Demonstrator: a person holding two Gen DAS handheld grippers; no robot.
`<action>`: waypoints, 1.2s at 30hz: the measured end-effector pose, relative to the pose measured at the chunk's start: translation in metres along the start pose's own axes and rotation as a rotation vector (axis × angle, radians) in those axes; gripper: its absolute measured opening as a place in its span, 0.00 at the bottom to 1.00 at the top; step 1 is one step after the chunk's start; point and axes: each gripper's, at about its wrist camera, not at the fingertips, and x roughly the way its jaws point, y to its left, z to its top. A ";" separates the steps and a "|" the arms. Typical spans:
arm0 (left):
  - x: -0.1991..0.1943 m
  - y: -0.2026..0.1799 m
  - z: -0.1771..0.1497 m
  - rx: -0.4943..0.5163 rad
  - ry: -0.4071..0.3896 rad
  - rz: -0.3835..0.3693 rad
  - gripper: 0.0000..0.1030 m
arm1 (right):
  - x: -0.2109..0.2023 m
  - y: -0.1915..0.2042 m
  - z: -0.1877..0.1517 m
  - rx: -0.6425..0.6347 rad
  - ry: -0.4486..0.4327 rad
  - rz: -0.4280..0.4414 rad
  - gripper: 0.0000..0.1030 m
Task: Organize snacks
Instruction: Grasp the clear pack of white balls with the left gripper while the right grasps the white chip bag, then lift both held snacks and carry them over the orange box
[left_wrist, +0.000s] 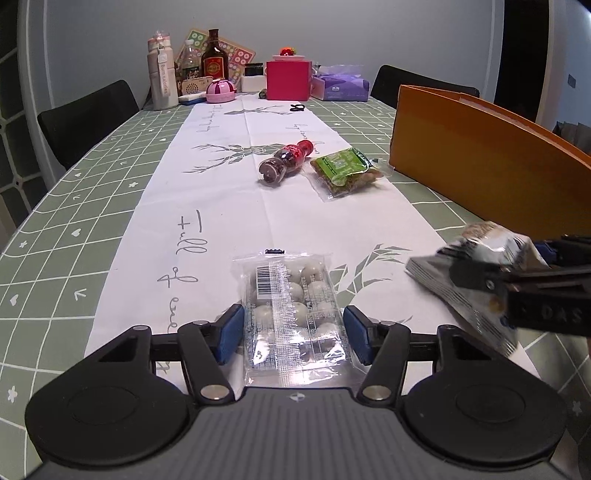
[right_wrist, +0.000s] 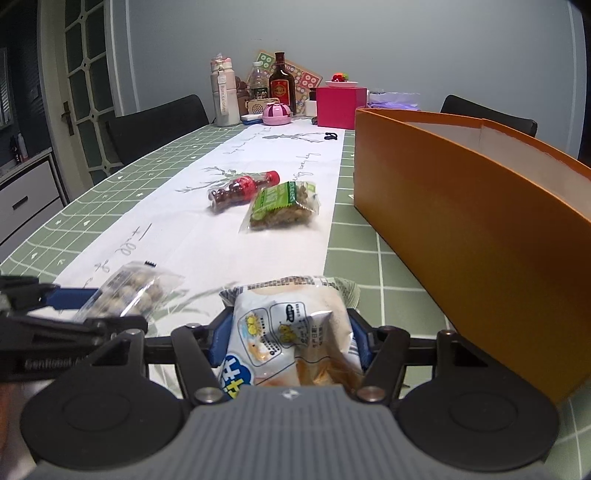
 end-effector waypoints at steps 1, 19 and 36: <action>-0.001 0.000 -0.001 -0.003 0.002 -0.002 0.65 | -0.004 0.000 -0.002 -0.003 0.004 0.003 0.59; -0.032 0.002 0.005 -0.079 -0.030 -0.080 0.60 | -0.035 -0.014 -0.003 0.013 -0.004 0.019 0.59; -0.051 -0.044 0.043 0.010 -0.097 -0.184 0.60 | -0.098 -0.042 0.021 0.054 -0.132 0.007 0.59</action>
